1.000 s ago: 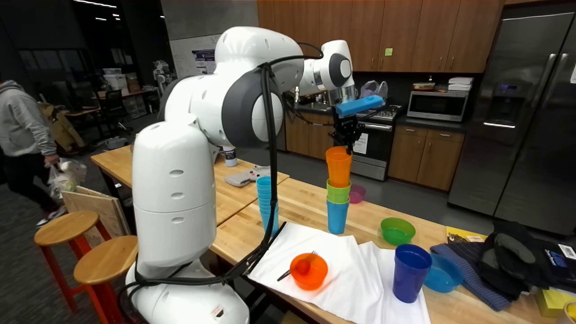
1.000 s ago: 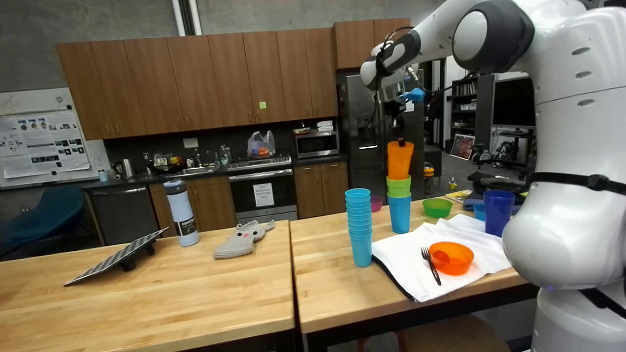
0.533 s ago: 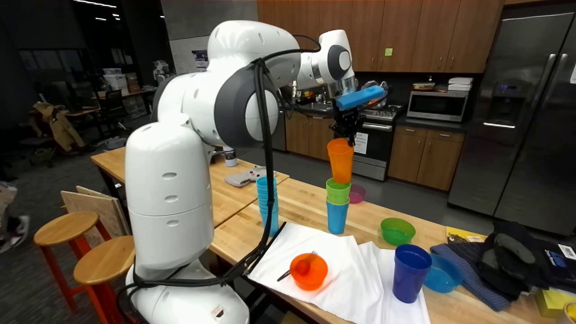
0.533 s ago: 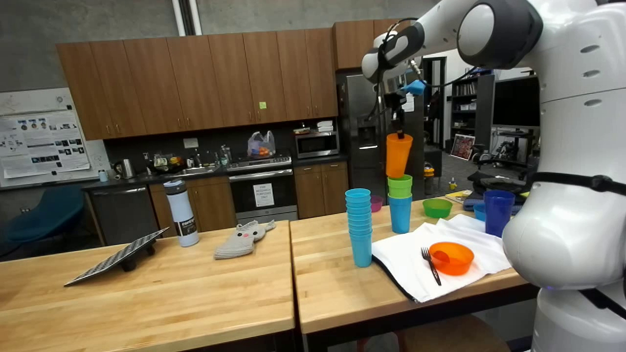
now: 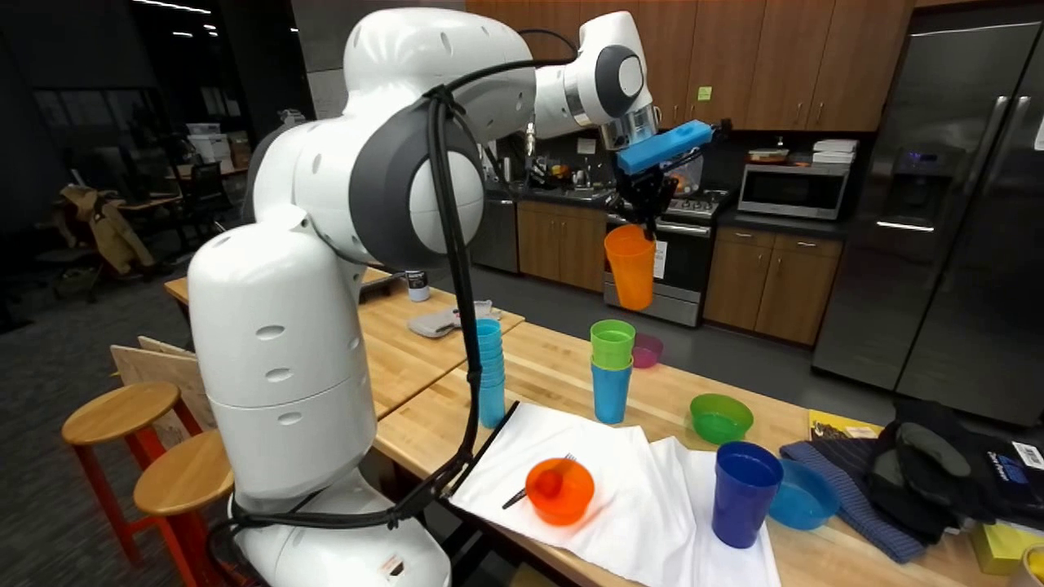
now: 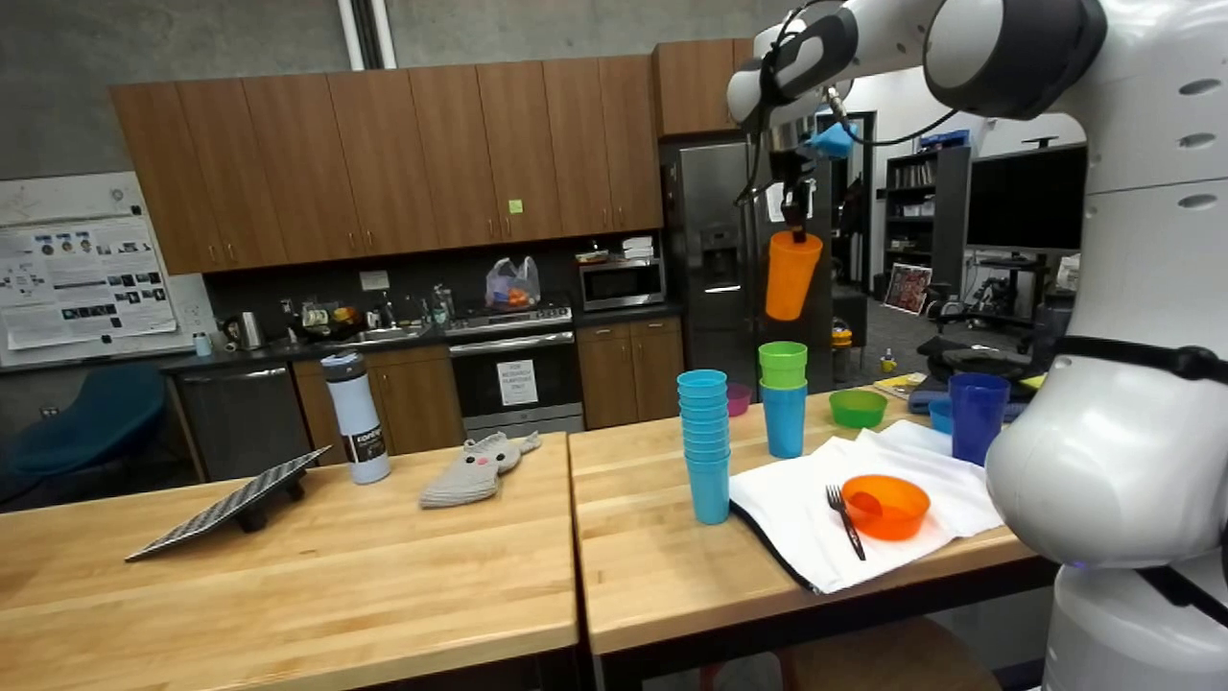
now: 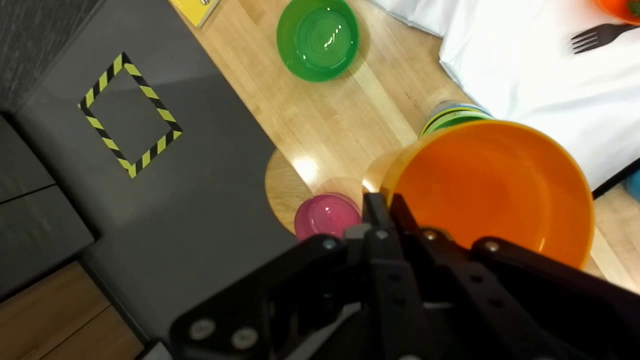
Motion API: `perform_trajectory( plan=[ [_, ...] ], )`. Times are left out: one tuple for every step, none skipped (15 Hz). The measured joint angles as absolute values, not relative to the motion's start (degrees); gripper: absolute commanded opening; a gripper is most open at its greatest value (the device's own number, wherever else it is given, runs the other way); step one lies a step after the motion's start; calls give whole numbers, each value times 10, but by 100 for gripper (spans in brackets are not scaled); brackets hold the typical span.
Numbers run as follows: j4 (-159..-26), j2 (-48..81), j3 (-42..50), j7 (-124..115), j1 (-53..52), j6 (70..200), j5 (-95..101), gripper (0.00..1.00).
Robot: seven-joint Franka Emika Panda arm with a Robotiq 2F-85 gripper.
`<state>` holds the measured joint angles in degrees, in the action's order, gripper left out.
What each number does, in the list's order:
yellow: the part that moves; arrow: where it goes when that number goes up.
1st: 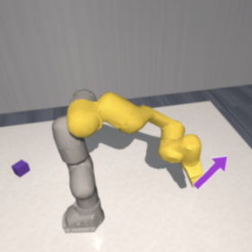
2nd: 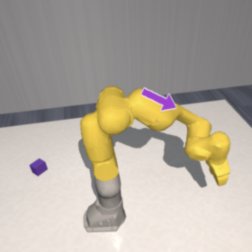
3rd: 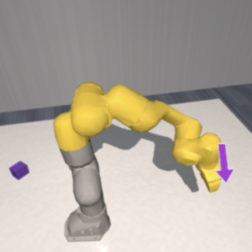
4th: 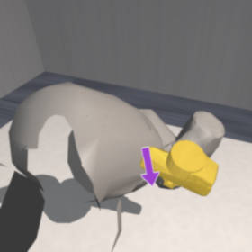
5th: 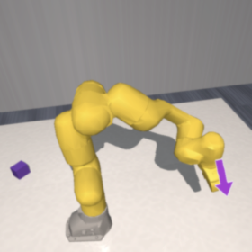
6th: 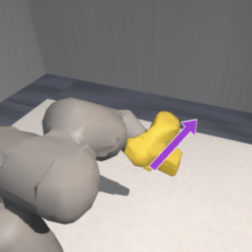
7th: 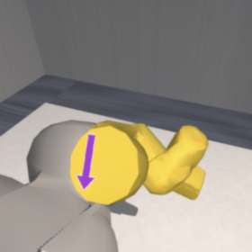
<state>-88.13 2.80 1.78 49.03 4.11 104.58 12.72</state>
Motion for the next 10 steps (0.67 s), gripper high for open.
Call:
perform_trajectory(
  plan=[
    [-883,21,22,489,43,1046,127,1],
    [-886,15,28,486,46,1046,127,1],
    [-889,10,33,480,49,1046,127,1],
    [-894,6,39,475,53,1046,125,1],
    [-898,3,46,469,57,1046,123,1],
    [-903,1,52,463,62,1046,120,1],
    [-910,-1,59,458,67,1046,116,1],
    [-919,-2,65,453,72,1046,109,1],
    [-928,-3,71,446,77,1046,102,1],
    [-937,-3,76,441,81,1046,95,1]
  ],
)
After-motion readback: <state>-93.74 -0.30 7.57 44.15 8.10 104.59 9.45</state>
